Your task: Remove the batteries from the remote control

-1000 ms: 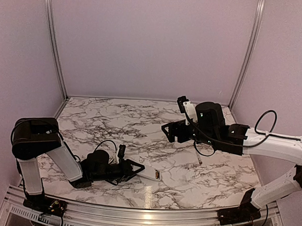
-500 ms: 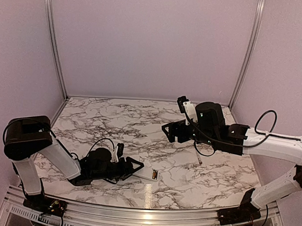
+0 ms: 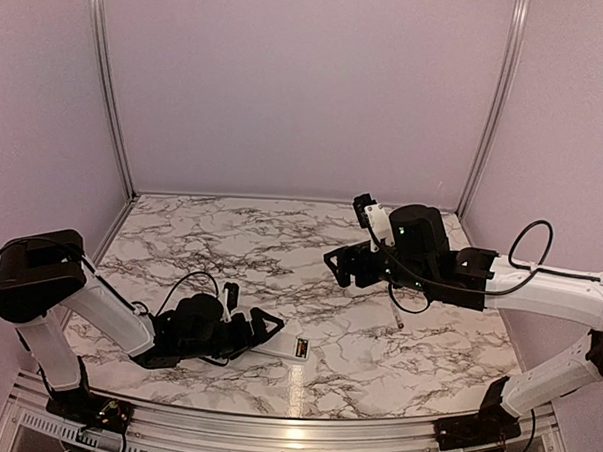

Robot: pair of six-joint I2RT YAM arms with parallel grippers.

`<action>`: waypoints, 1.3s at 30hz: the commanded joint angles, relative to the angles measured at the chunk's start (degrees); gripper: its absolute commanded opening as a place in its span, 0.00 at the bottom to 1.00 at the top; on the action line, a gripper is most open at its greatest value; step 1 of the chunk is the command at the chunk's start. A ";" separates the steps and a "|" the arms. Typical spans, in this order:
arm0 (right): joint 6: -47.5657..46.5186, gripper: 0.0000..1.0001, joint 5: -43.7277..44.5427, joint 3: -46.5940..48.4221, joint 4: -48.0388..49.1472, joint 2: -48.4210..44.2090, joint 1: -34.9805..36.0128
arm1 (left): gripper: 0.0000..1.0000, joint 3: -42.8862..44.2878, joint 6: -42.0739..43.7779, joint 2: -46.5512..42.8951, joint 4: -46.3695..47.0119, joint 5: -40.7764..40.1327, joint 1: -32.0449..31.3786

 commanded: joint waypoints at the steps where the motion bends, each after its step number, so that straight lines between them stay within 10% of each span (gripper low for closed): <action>1: -0.74 0.93 0.73 2.24 -1.16 -0.52 0.31 | 0.99 0.16 2.07 -2.95 -4.76 -3.88 -0.56; 39: 0.10 0.92 6.56 8.13 -14.84 6.14 0.30 | 0.99 -2.50 21.48 -25.96 -20.54 -24.14 -1.85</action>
